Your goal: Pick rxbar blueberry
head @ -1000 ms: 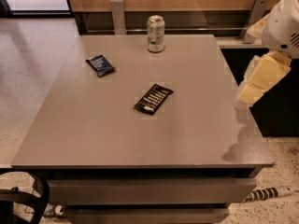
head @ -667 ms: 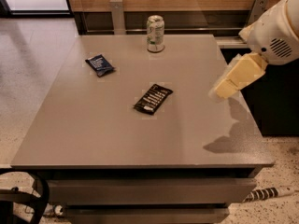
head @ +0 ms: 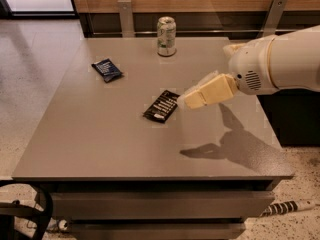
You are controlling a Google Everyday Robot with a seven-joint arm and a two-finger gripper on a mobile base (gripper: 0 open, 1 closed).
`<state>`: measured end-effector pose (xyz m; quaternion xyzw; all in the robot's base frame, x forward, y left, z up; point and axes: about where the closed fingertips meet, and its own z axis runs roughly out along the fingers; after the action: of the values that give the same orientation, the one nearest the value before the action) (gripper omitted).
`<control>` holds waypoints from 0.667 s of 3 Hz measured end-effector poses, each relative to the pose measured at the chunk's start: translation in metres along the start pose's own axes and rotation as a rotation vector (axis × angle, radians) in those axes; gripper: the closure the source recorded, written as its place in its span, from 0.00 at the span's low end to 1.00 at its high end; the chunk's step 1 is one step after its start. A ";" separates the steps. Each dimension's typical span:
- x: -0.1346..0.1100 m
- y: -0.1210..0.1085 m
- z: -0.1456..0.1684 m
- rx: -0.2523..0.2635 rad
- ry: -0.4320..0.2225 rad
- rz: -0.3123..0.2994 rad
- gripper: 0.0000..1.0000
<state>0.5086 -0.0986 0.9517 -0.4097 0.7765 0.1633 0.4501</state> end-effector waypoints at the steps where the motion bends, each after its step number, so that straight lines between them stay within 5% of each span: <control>1: -0.024 0.004 0.023 0.038 -0.139 0.049 0.00; 2: -0.049 -0.012 0.025 0.127 -0.224 0.063 0.00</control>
Offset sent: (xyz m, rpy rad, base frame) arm 0.0178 0.0298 0.0081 0.1346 -0.0803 -0.0477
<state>0.5443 -0.0663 0.9800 -0.3350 0.7425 0.1729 0.5537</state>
